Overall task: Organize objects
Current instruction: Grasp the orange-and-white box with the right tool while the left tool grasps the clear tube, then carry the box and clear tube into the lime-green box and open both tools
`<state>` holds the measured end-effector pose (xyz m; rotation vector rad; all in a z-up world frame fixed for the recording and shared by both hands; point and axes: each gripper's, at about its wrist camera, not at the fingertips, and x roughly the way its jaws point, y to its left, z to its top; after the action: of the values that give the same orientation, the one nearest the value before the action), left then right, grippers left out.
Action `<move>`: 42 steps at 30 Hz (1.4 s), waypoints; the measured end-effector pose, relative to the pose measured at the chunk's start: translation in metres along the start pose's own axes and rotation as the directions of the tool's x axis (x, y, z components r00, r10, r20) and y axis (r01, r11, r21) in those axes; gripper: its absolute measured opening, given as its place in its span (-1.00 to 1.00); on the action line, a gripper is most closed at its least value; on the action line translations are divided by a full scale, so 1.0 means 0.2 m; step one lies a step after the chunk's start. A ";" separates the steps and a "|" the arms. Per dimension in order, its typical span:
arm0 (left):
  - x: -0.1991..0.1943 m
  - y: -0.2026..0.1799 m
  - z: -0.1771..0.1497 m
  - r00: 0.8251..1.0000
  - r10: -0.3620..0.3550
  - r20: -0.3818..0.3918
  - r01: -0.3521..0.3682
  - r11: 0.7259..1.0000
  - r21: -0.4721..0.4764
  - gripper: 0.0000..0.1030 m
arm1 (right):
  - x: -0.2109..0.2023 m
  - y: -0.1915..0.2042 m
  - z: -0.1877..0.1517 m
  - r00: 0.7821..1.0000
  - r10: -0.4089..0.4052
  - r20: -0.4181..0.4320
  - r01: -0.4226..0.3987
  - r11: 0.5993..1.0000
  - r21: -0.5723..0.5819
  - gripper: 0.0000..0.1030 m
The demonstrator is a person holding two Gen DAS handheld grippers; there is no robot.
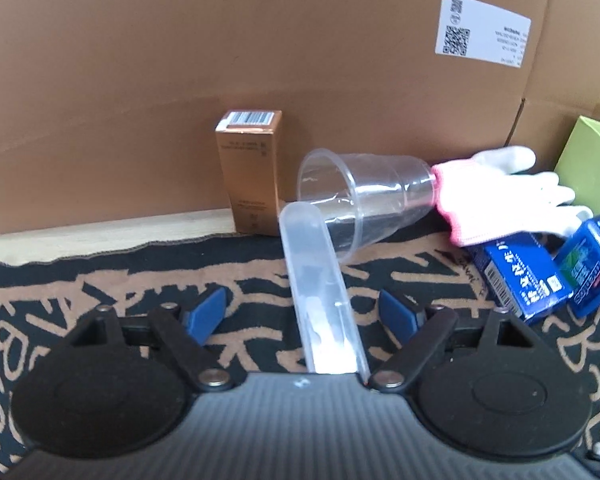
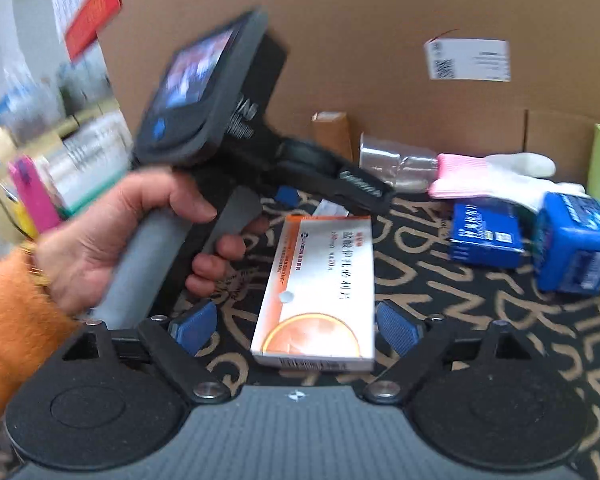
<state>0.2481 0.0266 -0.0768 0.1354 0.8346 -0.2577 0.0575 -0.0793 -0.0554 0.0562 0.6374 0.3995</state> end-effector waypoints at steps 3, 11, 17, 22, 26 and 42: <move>-0.03 0.00 -0.04 1.000 -0.016 0.018 0.016 1.000 0.021 0.42 | 0.06 0.03 -0.03 0.996 -0.087 -0.024 0.086 0.995 -0.057 0.39; -0.18 -0.06 -0.16 0.997 -0.078 0.022 0.075 0.992 0.103 -0.47 | -0.25 -0.13 -0.24 0.989 -0.147 -0.011 0.146 0.988 -0.053 0.38; -0.34 -0.15 -0.30 0.989 -0.148 -0.016 0.148 0.976 0.162 -0.28 | -0.44 -0.25 -0.34 0.982 -0.187 -0.015 0.187 0.982 0.027 0.46; -0.32 -0.21 -0.28 0.998 -0.066 -0.007 0.066 0.983 0.170 0.30 | -0.38 -0.25 -0.29 0.979 -0.202 0.012 0.201 0.979 0.036 0.53; -0.34 -0.22 -0.28 0.993 -0.112 -0.031 0.116 0.979 0.168 -0.48 | -0.38 -0.24 -0.32 0.978 -0.210 0.018 0.209 0.977 0.036 0.36; -0.81 -0.72 -0.06 0.905 -0.394 0.160 0.336 0.893 0.300 -0.48 | -0.90 -0.60 -0.20 0.905 -0.342 0.254 0.296 0.934 0.201 0.35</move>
<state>0.0954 -0.0819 0.0338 0.1962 0.5982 -0.7330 -0.0558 -0.2605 -0.0058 0.1556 0.3806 0.0177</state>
